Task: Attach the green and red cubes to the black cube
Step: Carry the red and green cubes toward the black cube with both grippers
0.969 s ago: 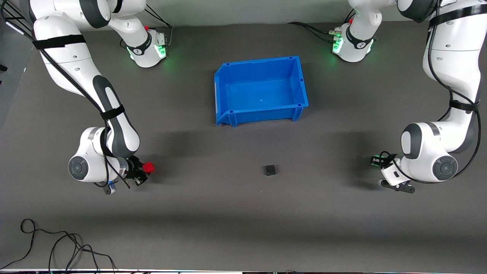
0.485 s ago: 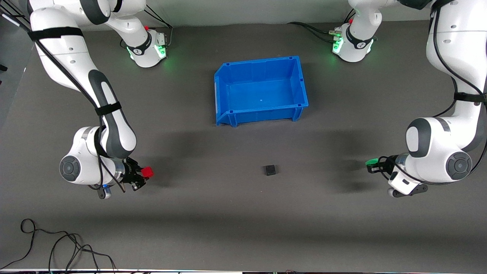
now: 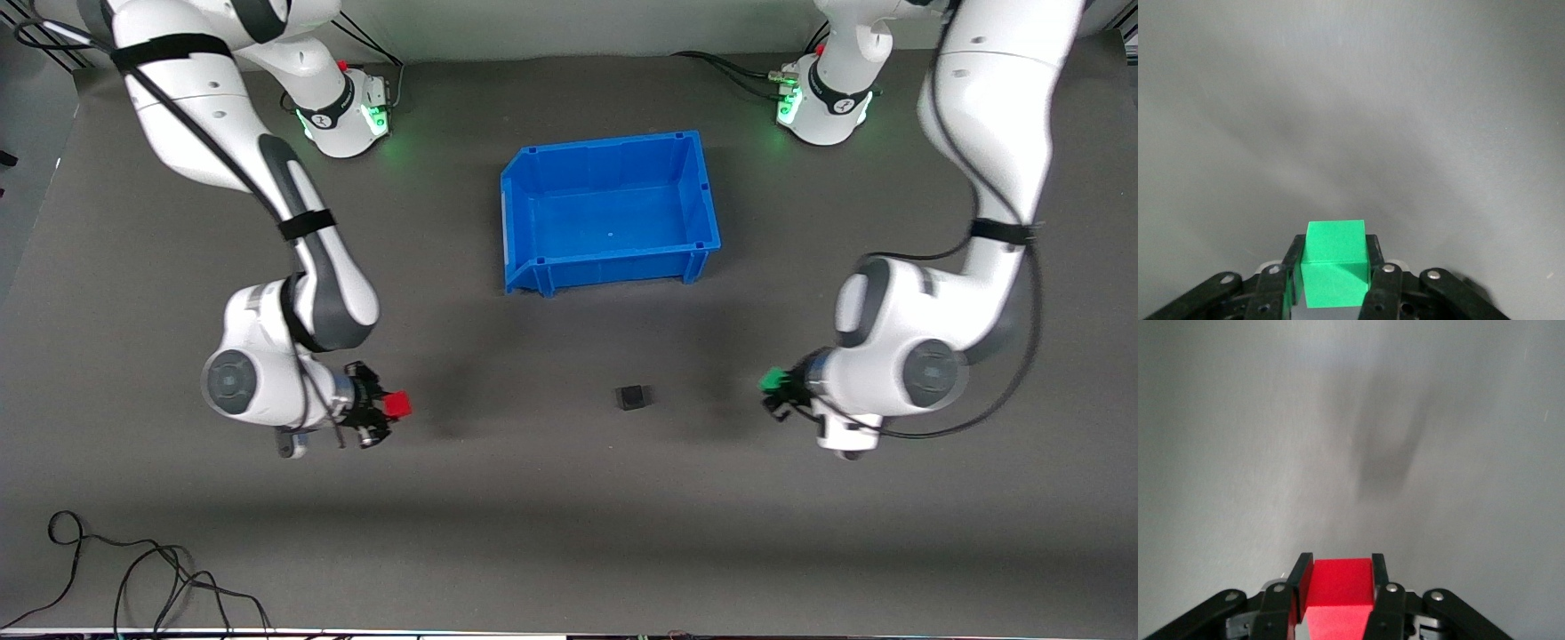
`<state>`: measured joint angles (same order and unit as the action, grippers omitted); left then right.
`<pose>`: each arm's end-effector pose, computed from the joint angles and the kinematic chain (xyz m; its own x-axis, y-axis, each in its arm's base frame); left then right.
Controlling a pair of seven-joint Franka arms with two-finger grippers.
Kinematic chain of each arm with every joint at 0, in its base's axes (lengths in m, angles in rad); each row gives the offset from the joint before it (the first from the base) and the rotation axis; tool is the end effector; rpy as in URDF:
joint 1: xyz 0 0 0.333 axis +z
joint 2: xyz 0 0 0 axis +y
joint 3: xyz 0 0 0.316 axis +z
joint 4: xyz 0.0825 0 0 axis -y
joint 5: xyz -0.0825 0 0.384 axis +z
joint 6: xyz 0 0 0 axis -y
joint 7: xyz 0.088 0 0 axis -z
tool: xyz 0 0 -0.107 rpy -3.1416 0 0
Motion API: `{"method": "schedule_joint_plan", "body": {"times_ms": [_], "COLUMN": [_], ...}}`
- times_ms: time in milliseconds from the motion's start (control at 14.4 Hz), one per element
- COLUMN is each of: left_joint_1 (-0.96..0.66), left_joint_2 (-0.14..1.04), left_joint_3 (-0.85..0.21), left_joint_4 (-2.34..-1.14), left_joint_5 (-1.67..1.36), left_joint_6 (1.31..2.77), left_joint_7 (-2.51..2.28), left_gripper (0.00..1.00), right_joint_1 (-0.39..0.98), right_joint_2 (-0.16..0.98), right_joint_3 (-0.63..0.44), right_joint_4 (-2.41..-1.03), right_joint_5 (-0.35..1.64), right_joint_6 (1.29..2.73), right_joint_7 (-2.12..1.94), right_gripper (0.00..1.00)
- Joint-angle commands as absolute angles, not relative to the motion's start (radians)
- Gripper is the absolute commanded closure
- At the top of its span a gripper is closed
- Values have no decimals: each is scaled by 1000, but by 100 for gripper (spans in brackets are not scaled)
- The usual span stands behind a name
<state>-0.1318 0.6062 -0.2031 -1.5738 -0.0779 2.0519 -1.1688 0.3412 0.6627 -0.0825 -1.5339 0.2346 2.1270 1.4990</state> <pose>0.6508 -0.2113 0.2838 0.6017 0.7700 -0.2122 0.7814 -0.6225 -0.0431 0.6718 0.1974 0.2621 0.2071 -0.9677 -0.1440 -0.9739 -0.2178 0.0631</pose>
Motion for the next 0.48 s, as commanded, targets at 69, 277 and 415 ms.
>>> {"method": "schedule_joint_plan", "body": {"times_ms": [69,277,415], "left_joint_1": [-216,-271,-291], "left_joint_2": [690,741,745], "left_joint_3": [-195,-195,-195], "left_joint_4": [-1548,-1552,-1552], "left_joint_5": [-94,-91,-103], "left_joint_6": [2204,2281,2283], "left_joint_7": [-1524,-1686,-1712], "left_gripper": [100,100,100], "right_joint_1": [431,520,557], "right_joint_2": [758,833,879], "right_joint_3": [-94,-94,-94], "right_joint_4": [-1436,-1355,-1287], "right_joint_5": [253,252,252], "right_joint_6": [2190,2246,2256], "right_joint_7": [1737,1922,2008], "right_gripper": [74,74,74]}}
